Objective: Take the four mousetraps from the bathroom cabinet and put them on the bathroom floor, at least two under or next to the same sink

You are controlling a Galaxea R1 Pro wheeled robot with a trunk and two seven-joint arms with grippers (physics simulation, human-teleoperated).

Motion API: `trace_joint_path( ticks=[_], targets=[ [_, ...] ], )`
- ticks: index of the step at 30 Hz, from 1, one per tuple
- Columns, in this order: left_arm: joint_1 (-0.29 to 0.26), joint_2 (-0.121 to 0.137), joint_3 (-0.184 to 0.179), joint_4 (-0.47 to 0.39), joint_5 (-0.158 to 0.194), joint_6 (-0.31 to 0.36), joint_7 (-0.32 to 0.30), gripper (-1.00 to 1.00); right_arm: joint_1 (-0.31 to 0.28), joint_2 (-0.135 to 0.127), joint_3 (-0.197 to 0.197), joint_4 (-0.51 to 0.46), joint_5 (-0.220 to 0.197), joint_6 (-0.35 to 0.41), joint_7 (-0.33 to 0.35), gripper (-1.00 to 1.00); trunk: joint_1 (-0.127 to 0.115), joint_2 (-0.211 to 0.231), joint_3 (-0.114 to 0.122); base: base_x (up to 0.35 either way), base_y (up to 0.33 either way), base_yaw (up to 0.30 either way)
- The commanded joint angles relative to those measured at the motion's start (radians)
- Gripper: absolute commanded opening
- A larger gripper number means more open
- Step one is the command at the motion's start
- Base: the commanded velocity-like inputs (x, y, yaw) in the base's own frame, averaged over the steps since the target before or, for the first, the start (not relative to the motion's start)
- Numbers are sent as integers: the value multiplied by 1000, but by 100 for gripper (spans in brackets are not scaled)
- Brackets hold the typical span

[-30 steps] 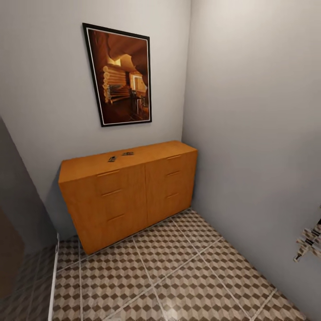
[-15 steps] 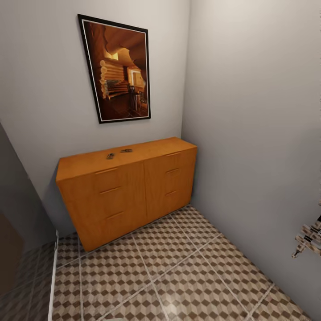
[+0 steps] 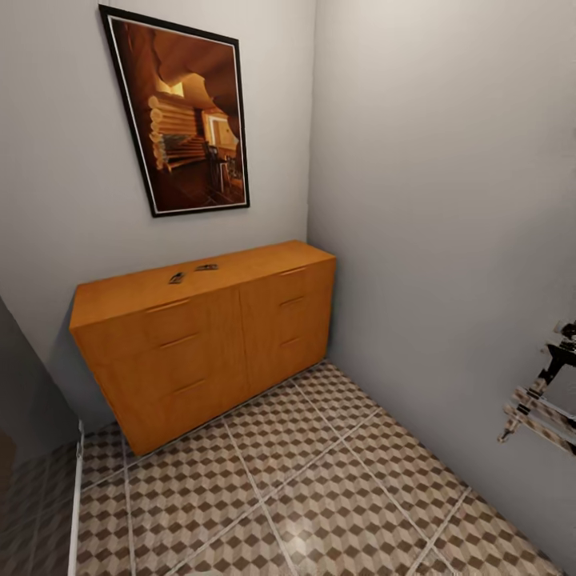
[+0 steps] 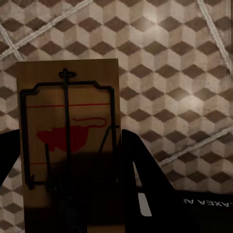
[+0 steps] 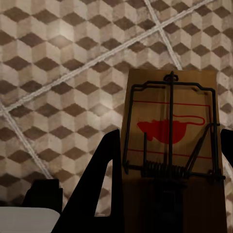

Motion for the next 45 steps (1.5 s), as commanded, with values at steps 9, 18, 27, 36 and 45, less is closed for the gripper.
trace_joint_path(
  ticks=[9,18,27,36,45],
  targets=[
    [0,-1,0,-1,-3,2,0,-100,0,0,0,0,1,0,2,-100,0,0,-10,0,0,-125],
    [0,-1,0,-2,-3,1,0,-100,0,0,0,0,0,0,2,-100,0,0,-18,0,0,-116],
    [0,-1,0,-2,-3,1,0,-100,0,0,0,0,0,0,2,-100,0,0,-29,0,0,-189],
    [0,-1,0,-2,-3,1,0,-100,0,0,0,1,0,0,2,-100,0,0,-40,0,0,-193],
    [0,-1,0,-2,-3,1,0,-100,0,0,0,1,0,0,2,-100,0,0,-51,0,0,-196]
  ],
)
